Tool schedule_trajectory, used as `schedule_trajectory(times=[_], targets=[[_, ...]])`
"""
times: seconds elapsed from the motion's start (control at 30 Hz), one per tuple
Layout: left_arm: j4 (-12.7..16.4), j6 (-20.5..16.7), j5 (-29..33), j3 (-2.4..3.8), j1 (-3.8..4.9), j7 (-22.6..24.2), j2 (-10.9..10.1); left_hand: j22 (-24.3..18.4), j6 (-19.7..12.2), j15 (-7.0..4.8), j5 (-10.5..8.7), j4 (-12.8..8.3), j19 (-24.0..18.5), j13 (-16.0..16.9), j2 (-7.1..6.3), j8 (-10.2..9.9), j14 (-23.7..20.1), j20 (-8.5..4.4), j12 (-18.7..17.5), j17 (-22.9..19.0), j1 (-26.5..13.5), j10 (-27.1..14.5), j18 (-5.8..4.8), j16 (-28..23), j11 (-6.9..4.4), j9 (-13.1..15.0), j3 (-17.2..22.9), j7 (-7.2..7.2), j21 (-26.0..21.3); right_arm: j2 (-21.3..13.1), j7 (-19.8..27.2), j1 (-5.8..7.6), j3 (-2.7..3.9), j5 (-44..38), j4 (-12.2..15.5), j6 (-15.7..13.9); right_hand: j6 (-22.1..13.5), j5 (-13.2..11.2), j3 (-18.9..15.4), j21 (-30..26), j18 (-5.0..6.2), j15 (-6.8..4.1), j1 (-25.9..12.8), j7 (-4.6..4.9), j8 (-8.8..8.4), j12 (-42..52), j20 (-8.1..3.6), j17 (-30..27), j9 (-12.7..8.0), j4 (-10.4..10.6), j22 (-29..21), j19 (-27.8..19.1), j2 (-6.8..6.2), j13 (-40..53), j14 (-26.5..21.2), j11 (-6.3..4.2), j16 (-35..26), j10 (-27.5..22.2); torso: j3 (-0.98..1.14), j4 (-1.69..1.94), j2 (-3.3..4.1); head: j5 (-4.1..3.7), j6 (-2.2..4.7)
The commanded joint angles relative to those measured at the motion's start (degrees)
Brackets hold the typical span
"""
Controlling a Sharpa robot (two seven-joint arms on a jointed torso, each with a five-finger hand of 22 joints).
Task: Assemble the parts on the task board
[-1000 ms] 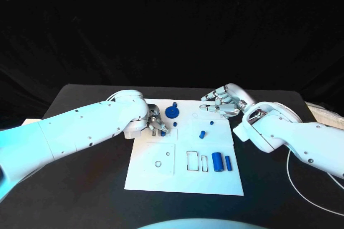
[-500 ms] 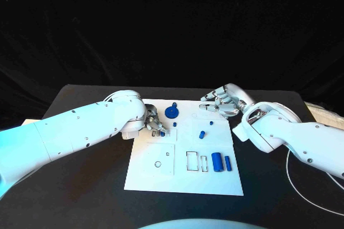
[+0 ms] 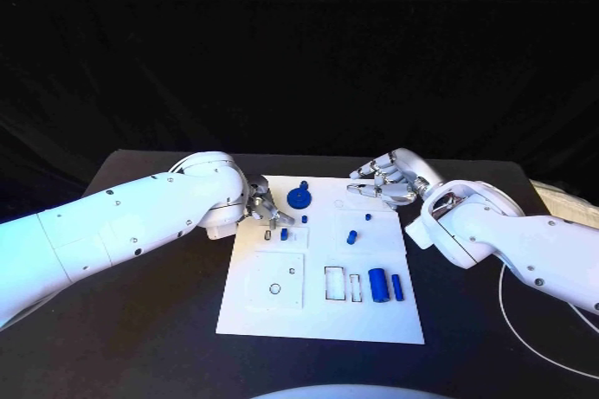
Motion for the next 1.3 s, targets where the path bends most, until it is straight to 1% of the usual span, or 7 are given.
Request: schedule_trajectory(times=[0.03, 0.2, 0.3, 0.53, 0.8, 1.03, 1.3], targets=[[-0.24, -1.31, 0.51, 0.29, 0.83, 0.29, -0.3, 4.25, -1.64, -0.04, -0.14, 0.37, -0.11, -2.7, -0.06, -0.71, 6.03, -0.31, -2.88, 15.09, 1.34, -1.88, -0.27, 0.17, 0.34, 0.04, -1.78, 0.47, -1.15, 0.13, 0.6, -0.09, -0.04, 0.06, -0.13, 0.41, 0.21, 0.13, -0.01, -0.29, 0.42, 0.08, -0.48, 0.08, 0.06, -0.38, -0.1, 7.3, -0.03, 0.26, -0.19, -0.44, 0.04, -0.18, 4.25, 0.07, -0.44, -0.44, -0.02, 0.0, 0.06, 0.0, 0.16], [-2.98, -1.59, 1.76, 0.46, 1.98, 0.67, 0.07, 2.64, -5.82, 1.22, 0.18, 0.36, -1.09, -6.58, 0.71, -4.56, 6.03, 0.7, -6.89, 15.09, 5.41, -4.73, 0.11, 0.17, 1.95, -2.2, -4.0, 2.5, -2.67, 0.24, 0.59, -0.13, -0.09, 0.1, -0.24, 0.43, 0.19, 0.13, -0.02, -0.37, 0.44, 0.08, -0.49, 0.07, 0.06, -0.54, -0.1, 7.19, -0.04, 0.28, -0.32, -0.51, 0.04, -0.31, 4.23, 0.07, -0.51, -0.53, 0.01, 0.08, 0.05, 0.05, 0.23], [-5.84, -1.08, 2.17, 0.49, 2.45, 1.25, 1.04, 2.3, -6.14, 1.8, 0.22, 0.7, -1.28, -8.0, 1.35, -6.21, 6.03, 1.36, -8.11, 15.09, 7.3, -5.64, 0.23, 0.17, 2.62, -3.75, -5.11, 3.15, -3.07, 0.32, 0.58, -0.14, -0.11, 0.11, -0.26, 0.45, 0.19, 0.14, -0.01, -0.41, 0.45, 0.08, -0.49, 0.07, 0.05, -0.6, -0.1, 7.17, -0.04, 0.29, -0.38, -0.54, 0.05, -0.36, 4.22, 0.06, -0.53, -0.56, -0.02, 0.06, 0.09, 0.1, 0.3], [-10.37, 0.53, 2.32, 0.51, 2.74, 2.14, 3.06, 2.42, -5.31, 1.87, 0.24, 0.95, -1.2, -8.13, 1.66, -6.28, 6.03, 1.5, -8.07, 15.09, 8.13, -5.66, 0.24, 0.17, 2.59, -4.2, -5.73, 3.07, -3.05, 0.55, 0.59, -0.14, -0.12, 0.11, -0.36, 0.49, 0.18, 0.16, -0.01, -0.47, 0.47, 0.07, -0.48, 0.07, 0.05, -0.69, -0.1, 7.14, -0.04, 0.31, -0.47, -0.59, 0.06, -0.43, 4.21, 0.06, -0.55, -0.61, -0.03, 0.0, 0.09, 0.28, 0.32], [-14.52, 2.66, 1.71, 0.54, 2.87, 2.47, 4.84, 2.89, -3.7, 1.61, 0.17, 1.55, -0.89, -7.77, 2.07, -5.35, 6.03, 1.38, -7.35, 15.09, 8.77, -5.2, 0.15, 0.17, 2.2, -4.08, -7.06, 2.57, -2.74, 0.78, 0.59, -0.15, -0.14, 0.11, -0.5, 0.56, 0.16, 0.26, 0.02, -0.51, 0.47, 0.07, -0.43, 0.06, 0.03, -0.76, -0.1, 7.1, -0.05, 0.33, -0.49, -0.6, 0.09, -0.5, 4.2, 0.05, -0.59, -0.67, -0.02, 0.04, 0.08, 0.43, 0.32], [-17.29, 4.69, 1.13, 0.49, 2.9, 2.53, 6.28, 3.2, -3.07, 1.39, 0.11, 1.72, -0.69, -7.44, 2.55, -4.56, 6.03, 1.2, -6.83, 15.09, 9.07, -4.86, 0.08, 0.17, 1.93, -3.6, -7.72, 2.24, -2.54, 0.98, 0.61, -0.16, -0.16, 0.12, -0.6, 0.6, 0.16, 0.3, 0.04, -0.52, 0.47, 0.06, -0.41, 0.05, 0.03, -0.76, -0.1, 7.1, -0.05, 0.34, -0.5, -0.6, 0.11, -0.5, 4.2, 0.04, -0.59, -0.67, -0.03, -0.03, 0.14, 0.51, 0.12], [-19.25, 6.0, 0.97, 0.04, 2.89, 2.71, 7.63, 3.29, -2.95, 1.29, 0.13, 1.73, -0.63, -7.37, 2.97, -4.25, 6.03, 1.11, -6.67, 15.09, 9.28, -4.74, 0.06, 0.17, 1.81, -3.35, -7.91, 2.11, -2.48, 1.04, 0.65, -0.17, -0.16, 0.12, -0.58, 0.61, 0.16, 0.35, 0.05, -0.54, 0.47, 0.06, -0.4, 0.05, 0.03, -0.75, -0.1, 7.09, -0.05, 0.35, -0.5, -0.6, 0.13, -0.51, 4.2, 0.04, -0.6, -0.67, 0.0, 0.01, 0.09, 0.46, -0.1]])
